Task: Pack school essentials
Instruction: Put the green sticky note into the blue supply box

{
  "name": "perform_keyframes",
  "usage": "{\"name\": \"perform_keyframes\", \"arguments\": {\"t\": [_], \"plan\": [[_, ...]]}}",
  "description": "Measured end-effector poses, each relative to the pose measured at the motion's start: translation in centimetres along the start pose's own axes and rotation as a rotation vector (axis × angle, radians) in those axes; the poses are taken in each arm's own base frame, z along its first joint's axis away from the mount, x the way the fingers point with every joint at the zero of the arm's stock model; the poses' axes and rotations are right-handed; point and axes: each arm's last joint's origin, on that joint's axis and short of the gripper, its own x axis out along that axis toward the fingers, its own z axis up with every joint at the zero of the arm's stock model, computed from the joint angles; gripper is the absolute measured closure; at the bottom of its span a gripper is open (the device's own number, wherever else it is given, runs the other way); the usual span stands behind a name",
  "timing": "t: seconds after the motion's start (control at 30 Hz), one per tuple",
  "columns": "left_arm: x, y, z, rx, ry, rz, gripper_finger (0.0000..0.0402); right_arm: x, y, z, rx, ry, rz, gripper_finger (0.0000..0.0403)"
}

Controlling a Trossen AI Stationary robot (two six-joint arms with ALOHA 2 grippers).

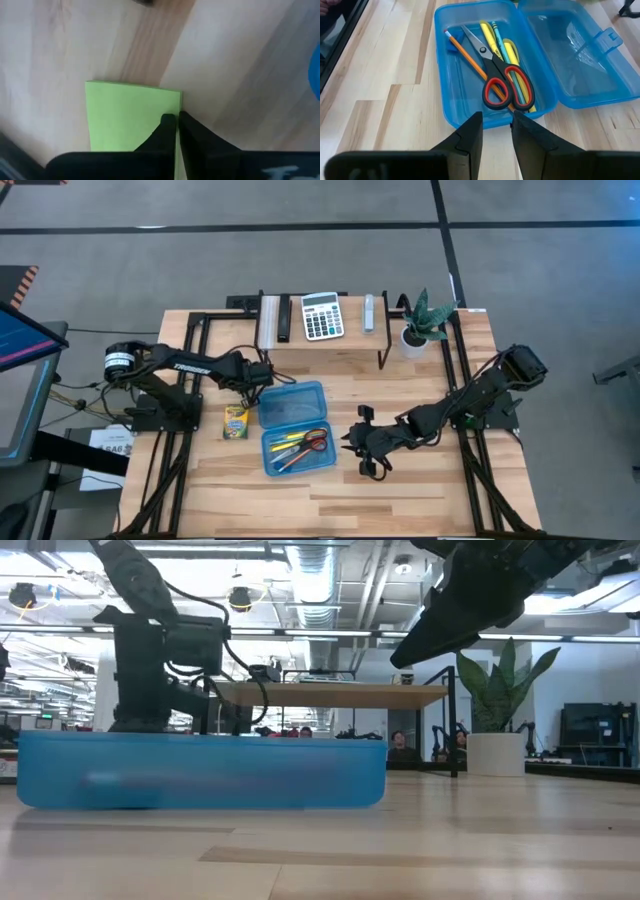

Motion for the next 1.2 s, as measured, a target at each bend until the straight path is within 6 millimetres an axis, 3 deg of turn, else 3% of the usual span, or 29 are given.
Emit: {"name": "perform_keyframes", "arguments": {"t": [0.27, 0.53, 0.7, 0.97, 1.1, 1.2], "plan": [[-4.1, -0.9, -0.8, 0.015, -0.063, 0.02, 0.0401, 0.0, -0.1, 0.1, 0.003, -0.005, -0.001, 0.0282], [-9.5, -1.7, -0.9, -0.022, -0.252, -0.025, 0.0401, 0.0, -0.1, 0.0, 0.002, -0.003, -0.003, 0.0282], [-11.2, -1.1, -1.7, -0.084, -0.318, -0.041, 0.04, 0.0, 0.0, 0.0, 0.001, -0.003, -0.001, 0.0282], [-9.7, 0.2, -4.5, -0.198, -0.509, -0.157, 0.032, -0.2, 0.4, -0.1, -0.006, 0.0, 0.009, 0.0282], [-7.4, 0.9, -6.1, -0.27, -0.469, -0.151, 0.0274, -0.1, 0.3, -0.1, -0.007, 0.0, 0.006, 0.0282], [-6.5, 0.9, -6.0, -0.297, -0.43, -0.157, 0.0243, 0.0, 0.1, 0.0, -0.004, -0.006, 0.001, 0.0281]]}}
